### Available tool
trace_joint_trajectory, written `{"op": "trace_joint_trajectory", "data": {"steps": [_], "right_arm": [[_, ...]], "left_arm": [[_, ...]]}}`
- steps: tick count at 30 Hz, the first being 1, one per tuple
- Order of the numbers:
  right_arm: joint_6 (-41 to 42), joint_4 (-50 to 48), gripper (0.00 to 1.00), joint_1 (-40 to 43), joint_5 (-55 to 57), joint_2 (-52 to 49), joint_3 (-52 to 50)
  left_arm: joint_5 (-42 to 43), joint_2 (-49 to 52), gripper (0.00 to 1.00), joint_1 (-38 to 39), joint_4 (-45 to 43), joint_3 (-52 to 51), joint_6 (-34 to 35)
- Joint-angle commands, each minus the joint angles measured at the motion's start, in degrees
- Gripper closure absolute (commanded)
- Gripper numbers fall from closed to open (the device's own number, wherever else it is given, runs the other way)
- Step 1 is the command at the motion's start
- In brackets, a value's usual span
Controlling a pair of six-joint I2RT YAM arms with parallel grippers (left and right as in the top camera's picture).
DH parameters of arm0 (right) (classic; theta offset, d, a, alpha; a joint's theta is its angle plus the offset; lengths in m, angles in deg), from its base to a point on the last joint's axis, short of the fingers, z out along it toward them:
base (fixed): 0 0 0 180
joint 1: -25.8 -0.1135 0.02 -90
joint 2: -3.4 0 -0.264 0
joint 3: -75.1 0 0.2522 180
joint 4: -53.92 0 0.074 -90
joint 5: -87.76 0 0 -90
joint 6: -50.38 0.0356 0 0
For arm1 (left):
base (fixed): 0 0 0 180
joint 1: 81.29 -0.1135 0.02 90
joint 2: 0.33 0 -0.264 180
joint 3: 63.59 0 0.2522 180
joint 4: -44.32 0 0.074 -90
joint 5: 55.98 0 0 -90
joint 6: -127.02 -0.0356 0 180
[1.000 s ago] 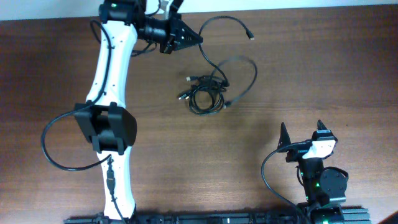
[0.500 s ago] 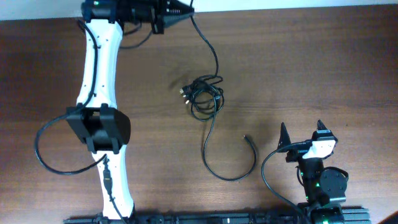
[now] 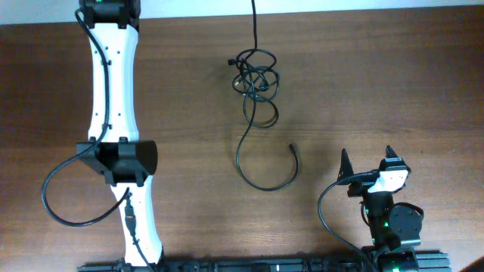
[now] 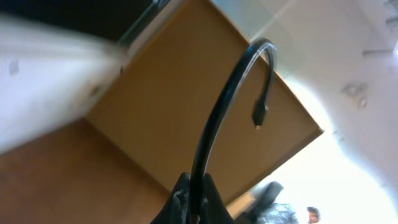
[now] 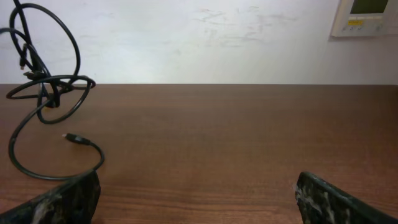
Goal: Untangle cables
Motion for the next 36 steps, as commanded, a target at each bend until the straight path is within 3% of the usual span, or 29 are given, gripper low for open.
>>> {"op": "trace_joint_trajectory", "data": {"steps": [1, 4, 7, 8, 12, 15, 18, 21, 26, 29, 31, 32, 33, 34, 36], "right_arm": [[0.2, 0.2, 0.02, -0.3, 0.5, 0.3, -0.4], [0.2, 0.2, 0.02, -0.3, 0.5, 0.3, -0.4], [0.2, 0.2, 0.02, -0.3, 0.5, 0.3, -0.4], [0.2, 0.2, 0.02, -0.3, 0.5, 0.3, -0.4], [0.2, 0.2, 0.03, -0.3, 0.5, 0.3, -0.4], [0.2, 0.2, 0.02, -0.3, 0.5, 0.3, -0.4], [0.2, 0.2, 0.02, -0.3, 0.5, 0.3, -0.4], [0.2, 0.2, 0.03, -0.3, 0.5, 0.3, -0.4], [0.2, 0.2, 0.03, -0.3, 0.5, 0.3, -0.4], [0.2, 0.2, 0.02, -0.3, 0.5, 0.3, -0.4], [0.2, 0.2, 0.02, -0.3, 0.5, 0.3, -0.4], [0.2, 0.2, 0.02, -0.3, 0.5, 0.3, -0.4], [0.2, 0.2, 0.03, -0.3, 0.5, 0.3, -0.4], [0.2, 0.2, 0.02, -0.3, 0.5, 0.3, -0.4], [0.2, 0.2, 0.02, -0.3, 0.5, 0.3, -0.4]], "left_arm": [[3.9, -0.4, 1.00, -0.7, -1.4, 0.5, -16.5], [12.2, -0.4, 1.00, -0.5, 12.0, -0.7, -28.0], [5.6, -0.3, 1.00, -0.5, 35.8, -2.3, -43.1], [-0.3, -0.3, 1.00, -0.7, 43.1, -2.4, -46.4], [-44.1, -0.3, 1.00, -0.3, 68.5, -2.4, -54.2], [-59.6, -0.3, 1.00, 1.8, 80.4, -2.4, -62.4], [-70.2, -0.3, 1.00, 4.0, 87.8, -2.4, -64.2], [-88.0, 0.3, 1.00, 5.2, 90.5, -2.4, -64.2], [-92.8, 0.7, 1.00, 4.9, 93.5, -4.8, -62.2], [-103.5, 0.7, 1.00, 4.3, 96.0, -6.9, -52.1], [-102.8, 0.7, 0.99, 3.8, 96.0, -8.5, -51.7], [-102.5, 0.7, 0.85, 3.8, 96.0, -9.6, -51.8], [-100.5, 0.7, 0.64, 3.8, 96.0, -10.7, -51.8], [-98.0, 0.7, 0.57, 3.8, 96.1, -11.3, -51.8], [-87.4, 0.7, 0.55, 3.8, 96.6, -12.1, -56.5]]}}
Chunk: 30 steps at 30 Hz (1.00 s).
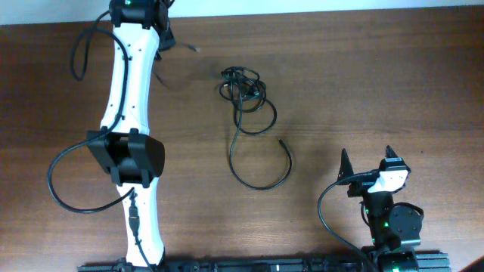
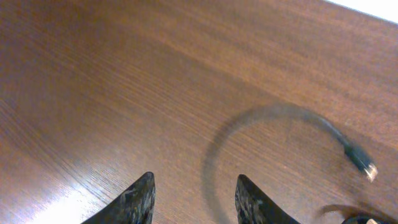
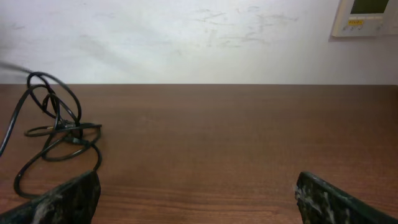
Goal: Untangle cables
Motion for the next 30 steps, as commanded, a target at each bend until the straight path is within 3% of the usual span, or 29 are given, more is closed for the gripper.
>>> {"op": "trace_joint_trajectory", "data": {"steps": [1, 6, 9, 14, 16, 18, 23, 27, 30], "right_arm": [[0.2, 0.3, 0.02, -0.2, 0.5, 0.3, -0.4], [0.2, 0.3, 0.02, -0.2, 0.5, 0.3, -0.4], [0.2, 0.3, 0.03, -0.2, 0.5, 0.3, -0.4], [0.2, 0.3, 0.02, -0.3, 0.5, 0.3, -0.4], [0.2, 0.3, 0.03, -0.2, 0.5, 0.3, -0.4], [0.2, 0.3, 0.02, -0.3, 0.5, 0.3, -0.4], [0.2, 0.3, 0.02, -0.2, 0.5, 0.3, -0.4], [0.2, 0.3, 0.02, -0.2, 0.5, 0.3, -0.4], [0.2, 0.3, 0.02, -0.2, 0.5, 0.3, -0.4]], "left_arm": [[14.4, 0.8, 0.51, -0.1, 0.5, -1.0, -4.9], [31.0, 0.8, 0.48, -0.1, 1.7, -1.0, -6.1], [47.3, 0.8, 0.40, 0.0, 5.8, -1.0, -12.9], [46.3, 0.8, 0.37, 2.3, 12.6, -1.0, -35.0], [46.3, 0.8, 0.35, 4.1, 14.8, -1.0, -40.5], [46.2, 0.8, 0.34, 6.2, 15.6, -1.1, -43.7], [42.4, 0.8, 0.18, 12.6, 12.4, -4.8, -49.0], [38.2, 0.8, 0.18, 14.8, 9.8, -10.6, -49.0], [38.2, 0.8, 0.32, 15.0, 7.8, -13.9, -49.0]]}}
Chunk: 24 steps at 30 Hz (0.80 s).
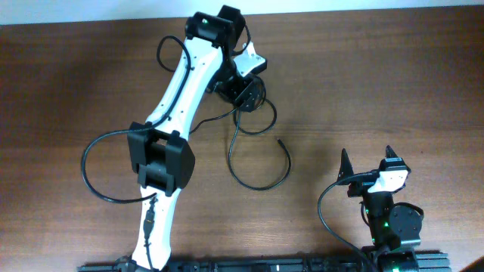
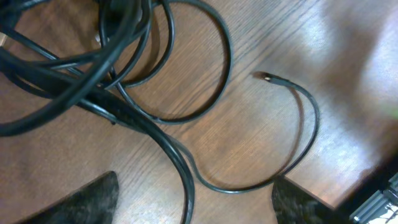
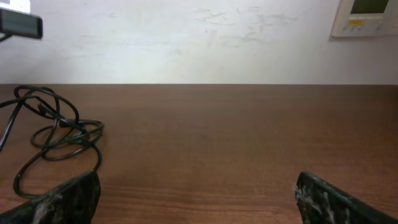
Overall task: Untangle cables
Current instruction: 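Grasp a cable strand with the left gripper and pull it upward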
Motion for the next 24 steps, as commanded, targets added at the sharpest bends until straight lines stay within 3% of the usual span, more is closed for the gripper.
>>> {"op": "trace_joint_trajectory", "data": {"steps": [1, 2, 5, 8, 10, 14, 17, 20, 24], "right_arm": [[0.2, 0.3, 0.02, -0.2, 0.5, 0.3, -0.4], [0.2, 0.3, 0.02, -0.2, 0.5, 0.3, -0.4], [0.2, 0.2, 0.02, -0.2, 0.5, 0.3, -0.4], [0.2, 0.3, 0.02, -0.2, 0.5, 0.3, -0.4], [0.2, 0.2, 0.02, -0.2, 0.5, 0.3, -0.4], [0.2, 0.3, 0.03, -0.2, 0.5, 0.3, -0.4], [0.2, 0.3, 0.02, -0.2, 0.5, 0.3, -0.4], [0.2, 0.2, 0.03, -0.2, 0.5, 0.3, -0.4], [0.2, 0.3, 0.02, -0.2, 0.5, 0.3, -0.4]], "left_arm": [[-1.3, 0.8, 0.35, 0.0, -1.8, -3.0, -1.0], [-1.3, 0.8, 0.35, 0.0, -2.3, -3.5, -1.0], [-1.3, 0.8, 0.51, 0.0, -3.2, -3.9, -1.0], [-1.3, 0.8, 0.52, 0.0, -3.2, -3.9, -1.0], [-1.3, 0.8, 0.64, 0.0, -3.2, -3.9, -1.0], [-1.2, 0.8, 0.66, 0.0, -2.8, -4.0, -1.0], [-1.2, 0.8, 0.77, 0.0, -2.9, -4.0, -1.0], [-0.6, 0.8, 0.98, 0.0, -2.9, -4.0, -1.0], [0.0, 0.6, 1.00, -0.1, -2.8, -0.2, 3.0]]}}
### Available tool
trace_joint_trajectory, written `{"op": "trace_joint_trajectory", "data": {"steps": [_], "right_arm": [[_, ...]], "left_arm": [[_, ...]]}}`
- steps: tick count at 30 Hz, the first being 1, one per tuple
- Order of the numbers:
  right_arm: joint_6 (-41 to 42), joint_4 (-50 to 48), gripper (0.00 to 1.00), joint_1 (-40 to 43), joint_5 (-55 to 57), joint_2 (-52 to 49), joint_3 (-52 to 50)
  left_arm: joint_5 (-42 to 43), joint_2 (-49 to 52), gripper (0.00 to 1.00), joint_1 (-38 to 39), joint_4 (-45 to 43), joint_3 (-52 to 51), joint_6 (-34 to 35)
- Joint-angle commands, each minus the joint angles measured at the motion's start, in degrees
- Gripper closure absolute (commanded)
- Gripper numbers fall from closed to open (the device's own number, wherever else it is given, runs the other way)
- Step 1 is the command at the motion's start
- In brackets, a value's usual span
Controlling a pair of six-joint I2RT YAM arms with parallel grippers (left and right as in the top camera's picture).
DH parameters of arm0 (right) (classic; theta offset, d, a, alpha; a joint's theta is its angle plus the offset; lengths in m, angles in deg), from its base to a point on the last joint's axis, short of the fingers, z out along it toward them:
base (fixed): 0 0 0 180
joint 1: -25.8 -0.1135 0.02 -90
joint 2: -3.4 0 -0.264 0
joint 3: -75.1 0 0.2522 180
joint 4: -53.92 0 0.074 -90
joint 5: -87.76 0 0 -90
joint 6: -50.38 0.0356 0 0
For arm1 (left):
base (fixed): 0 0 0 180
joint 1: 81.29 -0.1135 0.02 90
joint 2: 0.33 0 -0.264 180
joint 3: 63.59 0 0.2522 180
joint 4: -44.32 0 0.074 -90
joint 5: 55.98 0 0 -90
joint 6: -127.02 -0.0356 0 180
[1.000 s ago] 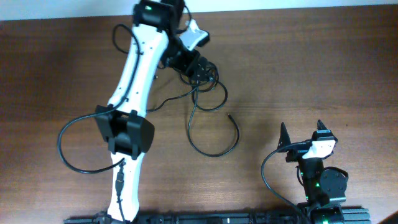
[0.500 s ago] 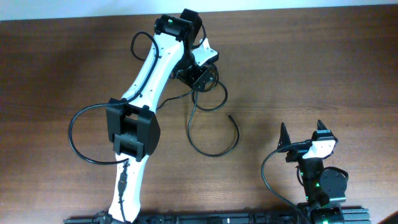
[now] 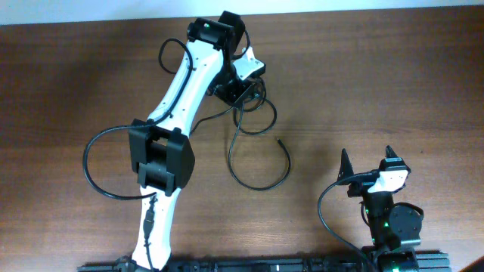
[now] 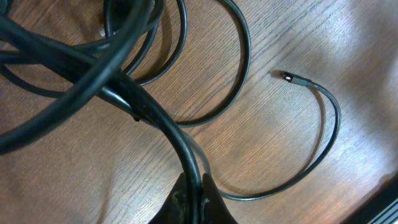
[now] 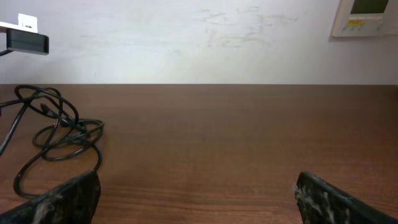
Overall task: Untangle cables
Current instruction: 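Grasp a cable strand with the left gripper and pull it upward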
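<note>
A black cable lies in a tangled bundle (image 3: 249, 98) at the table's far middle, with one long strand curving toward me in a loop (image 3: 261, 170) that ends in a small plug (image 3: 281, 140). My left gripper (image 4: 193, 190) sits over the bundle, shut on a thick strand (image 4: 143, 102) of it; the plug end (image 4: 287, 76) lies beyond on the wood. The bundle (image 5: 53, 127) also shows at the left of the right wrist view. My right gripper (image 5: 198, 193) rests open near the front right, far from the cable.
The brown wooden table (image 3: 393, 83) carries only the cable. The left arm's own black supply cable (image 3: 102, 162) loops out beside its white links. A white wall (image 5: 199, 37) with a thermostat (image 5: 368, 15) stands behind the table.
My left gripper was open just above the tangle with a strand between its fingers; now it is shut on that strand. The bundle has barely shifted. The right arm has not moved.
My left gripper first held one cable end high at the far left, off the table. Then it was open over the wood with that end loose. It then stood open over the tangle, and now grips a strand there. The right gripper stayed open throughout.
</note>
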Motion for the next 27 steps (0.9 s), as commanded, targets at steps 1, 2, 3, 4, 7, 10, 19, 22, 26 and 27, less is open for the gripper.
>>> {"op": "trace_joint_trajectory", "data": {"steps": [1, 2, 3, 4, 7, 10, 19, 22, 26, 27], "right_arm": [[0.2, 0.3, 0.03, -0.2, 0.5, 0.3, -0.4], [0.2, 0.3, 0.02, -0.2, 0.5, 0.3, -0.4], [0.2, 0.3, 0.02, -0.3, 0.5, 0.3, -0.4], [0.2, 0.2, 0.02, -0.2, 0.5, 0.3, -0.4], [0.2, 0.3, 0.03, -0.2, 0.5, 0.3, -0.4], [0.2, 0.3, 0.03, -0.2, 0.5, 0.3, -0.4], [0.2, 0.2, 0.02, -0.2, 0.5, 0.3, -0.4], [0.2, 0.3, 0.02, -0.2, 0.5, 0.3, -0.4], [0.2, 0.3, 0.02, -0.3, 0.5, 0.3, -0.4], [0.2, 0.2, 0.02, -0.2, 0.5, 0.3, -0.4]], "left_arm": [[3.6, 0.5, 1.00, -0.2, 1.6, 7.3, 3.5], [5.7, 0.4, 1.00, -0.4, 2.8, 11.1, 3.5], [8.2, 0.4, 1.00, -0.6, 3.9, 15.8, 3.5], [12.6, 0.3, 1.00, -1.1, 5.4, 23.2, 3.6], [20.8, 0.3, 1.00, -3.2, 7.2, 39.1, 7.3], [23.3, -0.5, 1.00, -6.7, 5.6, 48.3, 12.6], [50.8, -2.0, 1.00, -18.3, -29.5, 48.2, 51.4], [50.6, -2.0, 1.00, -17.5, -32.5, 48.2, 52.5], [46.6, -2.0, 1.00, -12.4, -23.3, 48.0, 40.3], [42.9, -2.0, 1.00, -10.5, -22.6, 48.0, 38.6]]}}
